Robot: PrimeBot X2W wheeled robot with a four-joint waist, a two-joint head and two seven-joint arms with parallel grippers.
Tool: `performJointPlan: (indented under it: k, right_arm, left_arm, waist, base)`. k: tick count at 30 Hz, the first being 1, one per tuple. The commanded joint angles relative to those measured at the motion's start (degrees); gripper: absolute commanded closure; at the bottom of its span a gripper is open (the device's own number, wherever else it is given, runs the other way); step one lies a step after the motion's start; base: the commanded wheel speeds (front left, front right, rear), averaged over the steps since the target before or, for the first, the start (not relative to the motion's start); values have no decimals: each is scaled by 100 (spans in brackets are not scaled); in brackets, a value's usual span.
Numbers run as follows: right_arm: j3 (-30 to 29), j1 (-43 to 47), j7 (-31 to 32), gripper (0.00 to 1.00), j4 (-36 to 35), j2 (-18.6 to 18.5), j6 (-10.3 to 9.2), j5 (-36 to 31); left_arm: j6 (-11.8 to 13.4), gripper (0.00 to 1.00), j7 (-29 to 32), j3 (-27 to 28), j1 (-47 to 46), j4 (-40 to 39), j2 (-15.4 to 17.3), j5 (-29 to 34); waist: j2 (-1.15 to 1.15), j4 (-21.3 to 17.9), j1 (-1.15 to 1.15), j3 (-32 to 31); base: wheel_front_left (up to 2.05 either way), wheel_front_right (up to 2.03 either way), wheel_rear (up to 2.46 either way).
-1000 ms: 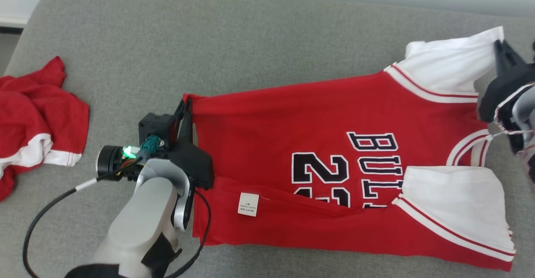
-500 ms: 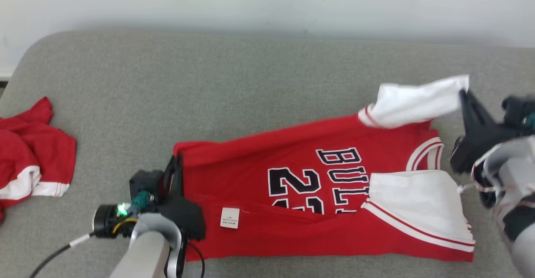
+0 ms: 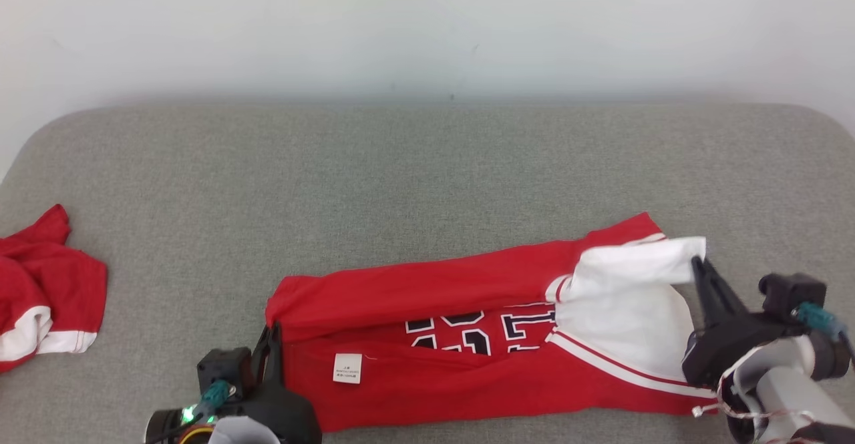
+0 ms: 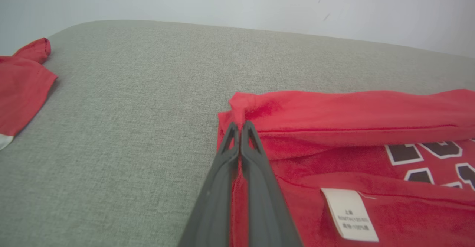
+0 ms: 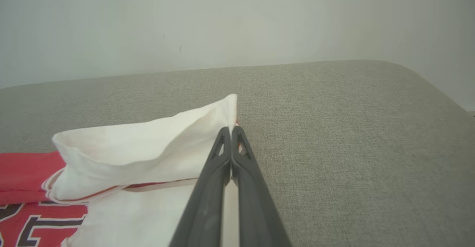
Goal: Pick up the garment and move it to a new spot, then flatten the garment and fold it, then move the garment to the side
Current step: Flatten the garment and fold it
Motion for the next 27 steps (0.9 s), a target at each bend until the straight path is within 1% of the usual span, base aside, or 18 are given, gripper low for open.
performJointPlan:
  k: [1, 5, 9, 20, 21, 22, 23, 24, 27]
  right_arm:
    - [-61, 185, -2, 100, -58, 91, -16, -65]
    - [-205, 508, -2, 100, -166, 290, -16, -174]
    - [-326, 699, -2, 100, -198, 385, -16, -240]
    - [-531, 999, -3, 100, -205, 516, -16, -369]
    - [-577, 1017, -3, 67, -195, 529, -16, -385]
    - [-598, 1034, -3, 3, -162, 544, -16, -402]
    - [-628, 1037, -3, 0, -146, 560, -16, -382]
    - [-668, 1022, -3, 0, -148, 560, -16, -381]
    - [-800, 1029, -3, 0, -228, 574, -16, -409]
  left_arm:
    - [-29, 100, -19, 71, 146, -33, -27, 52]
    - [-48, 100, -19, 293, 427, -126, -77, 179]
    - [-90, 100, -19, 441, 582, -177, -108, 283]
    - [-247, 100, -19, 631, 936, -233, -198, 473]
    - [-250, 100, -19, 638, 964, -256, -202, 509]
    - [-261, 91, -19, 644, 997, -280, -208, 537]
    - [-276, 54, -19, 658, 1025, -315, -212, 553]
    - [-281, 0, -19, 673, 1054, -362, -218, 583]
    - [-216, 0, -19, 771, 1215, -546, -226, 659]
  waist:
    - [1, -70, 1, -102]
    - [1, -131, 1, -184]
    - [1, -163, 1, -213]
    - [1, -220, 1, -326]
    - [1, -224, 1, -338]
    - [1, -226, 1, -347]
    - [1, -229, 1, -355]
    - [1, -231, 1, -364]
    - [1, -240, 1, -394]
  base:
    - [0, 0, 0]
    - [0, 0, 0]
    - [0, 0, 0]
    - [0, 0, 0]
    - [0, 0, 0]
    - [0, 0, 0]
    - [0, 0, 0]
    - [0, 0, 0]
    - [0, 0, 0]
